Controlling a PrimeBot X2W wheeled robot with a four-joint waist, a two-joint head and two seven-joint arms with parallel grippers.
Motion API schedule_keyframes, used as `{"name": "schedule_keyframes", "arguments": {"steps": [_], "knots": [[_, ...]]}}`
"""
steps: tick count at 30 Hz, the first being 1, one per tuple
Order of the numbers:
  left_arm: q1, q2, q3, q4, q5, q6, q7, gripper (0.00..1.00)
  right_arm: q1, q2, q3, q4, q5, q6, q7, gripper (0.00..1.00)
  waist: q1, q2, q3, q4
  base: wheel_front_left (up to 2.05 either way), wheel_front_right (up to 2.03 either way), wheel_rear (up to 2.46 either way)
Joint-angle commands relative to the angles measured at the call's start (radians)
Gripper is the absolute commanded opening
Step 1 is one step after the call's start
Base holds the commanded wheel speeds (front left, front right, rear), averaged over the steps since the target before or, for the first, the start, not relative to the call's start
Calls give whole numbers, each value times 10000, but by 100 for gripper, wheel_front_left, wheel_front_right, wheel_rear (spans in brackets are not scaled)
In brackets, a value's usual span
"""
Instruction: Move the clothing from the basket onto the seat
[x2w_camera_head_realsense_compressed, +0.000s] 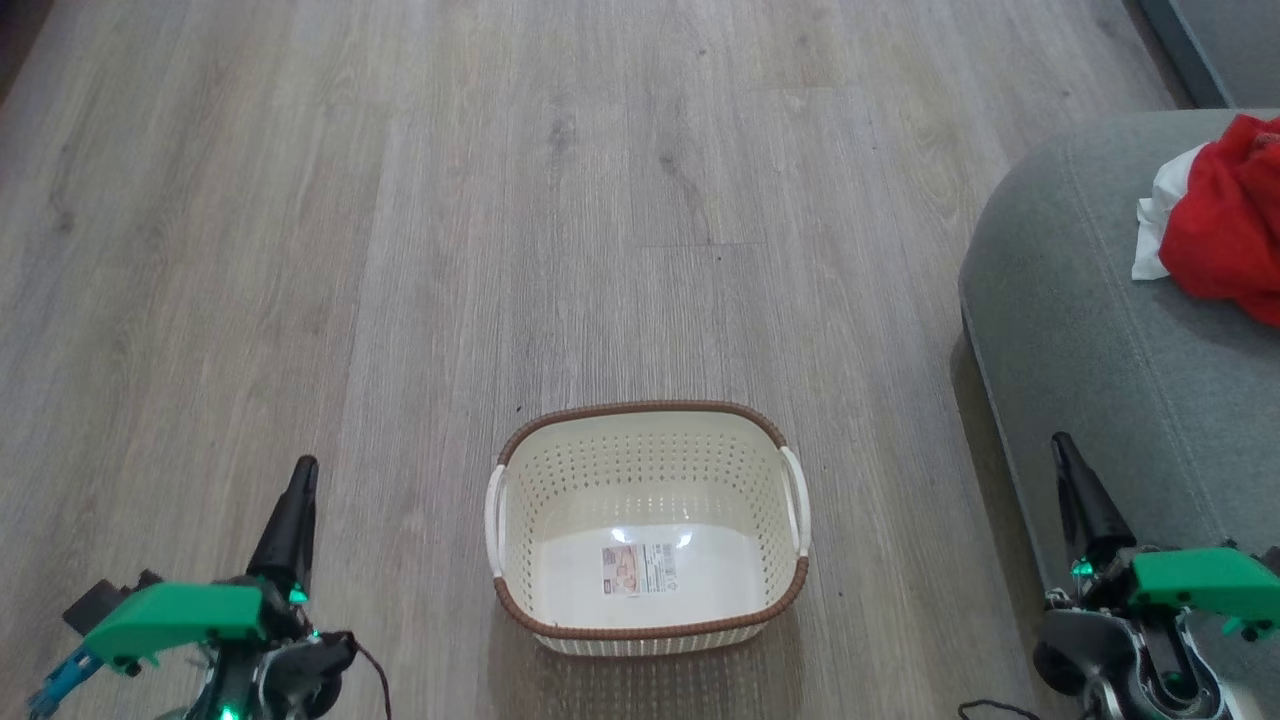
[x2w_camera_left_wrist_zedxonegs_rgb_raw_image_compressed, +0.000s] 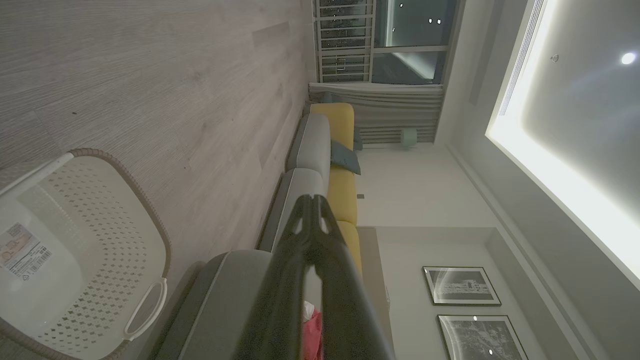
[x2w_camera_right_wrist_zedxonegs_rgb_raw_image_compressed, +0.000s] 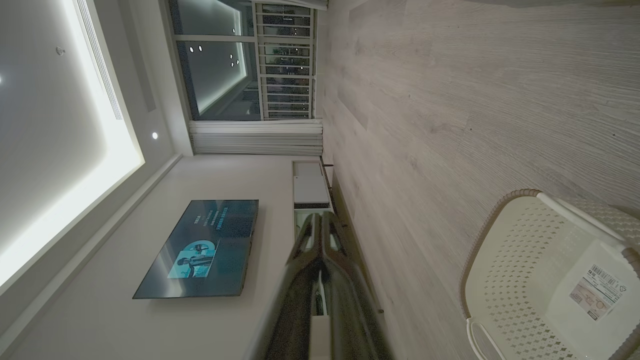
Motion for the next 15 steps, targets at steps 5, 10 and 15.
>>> {"name": "schedule_keyframes", "arguments": {"steps": [5,10,15], "knots": [[-490,91,347,-344,-68,-94,73,0,-562,-52,183,-384,61,0,56,0,0,0,0,0,0,0,0],[-490,91,347,-344,-68,-94,73,0,-562,-52,183,-384,61,0,56,0,0,0,0,0,0,0,0],[-490,91,347,-344,-68,-94,73,0,-562,-52,183,-384,61,0,56,0,0,0,0,0,0,0,0]]}}
